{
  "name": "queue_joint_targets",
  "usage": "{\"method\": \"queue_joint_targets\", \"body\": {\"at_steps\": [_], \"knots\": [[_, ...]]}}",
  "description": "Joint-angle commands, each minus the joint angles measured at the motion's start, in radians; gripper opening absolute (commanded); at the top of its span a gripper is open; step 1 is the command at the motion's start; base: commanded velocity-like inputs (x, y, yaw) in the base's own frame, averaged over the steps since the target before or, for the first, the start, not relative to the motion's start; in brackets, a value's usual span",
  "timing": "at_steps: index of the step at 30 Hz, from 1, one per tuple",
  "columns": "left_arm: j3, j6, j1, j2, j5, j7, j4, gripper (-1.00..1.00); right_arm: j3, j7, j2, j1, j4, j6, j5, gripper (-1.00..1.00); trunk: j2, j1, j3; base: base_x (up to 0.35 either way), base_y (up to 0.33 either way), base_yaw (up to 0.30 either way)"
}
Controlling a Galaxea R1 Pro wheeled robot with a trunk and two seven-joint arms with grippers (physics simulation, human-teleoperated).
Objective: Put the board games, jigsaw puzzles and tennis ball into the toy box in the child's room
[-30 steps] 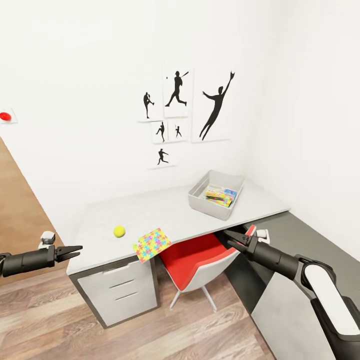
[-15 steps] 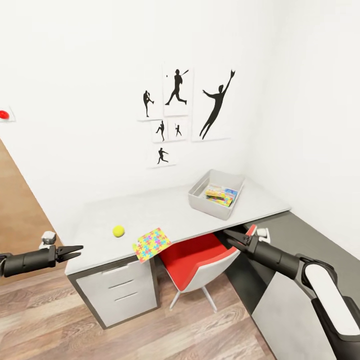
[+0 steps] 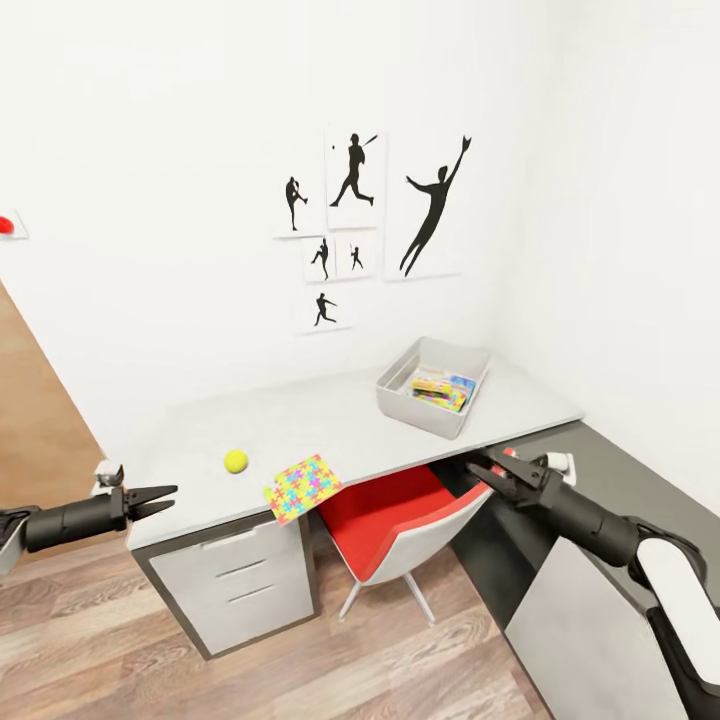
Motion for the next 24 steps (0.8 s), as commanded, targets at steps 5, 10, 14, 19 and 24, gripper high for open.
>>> {"method": "queue_joint_targets", "body": {"at_steps": [5,10,14,19,24], "knots": [[0.002,0.012,-0.001,-0.023,0.001,-0.003,0.000,1.00,-0.065,0.031,0.001,0.020,0.000,0.005,0.002,1.00,-0.037,0.020,-0.017,0.000,0.000,0.000],[0.003,0.012,-0.001,-0.049,0.001,0.000,0.000,1.00,-0.078,0.037,0.011,0.024,0.009,0.000,0.002,1.00,-0.072,0.039,-0.033,0.000,0.000,0.000],[0.006,0.012,-0.001,-0.082,0.001,0.017,0.000,1.00,-0.080,0.038,0.013,0.025,0.010,-0.002,0.003,1.00,-0.100,0.054,-0.046,0.000,0.000,0.000],[0.024,0.012,-0.002,-0.116,0.001,0.069,0.001,1.00,-0.080,0.038,0.013,0.025,0.011,-0.002,0.002,1.00,-0.135,0.073,-0.061,0.000,0.000,0.000],[0.036,0.010,-0.002,-0.143,0.001,0.117,0.004,1.00,-0.081,0.038,0.013,0.025,0.011,-0.002,0.002,1.00,-0.170,0.092,-0.077,0.000,0.000,0.000]]}}
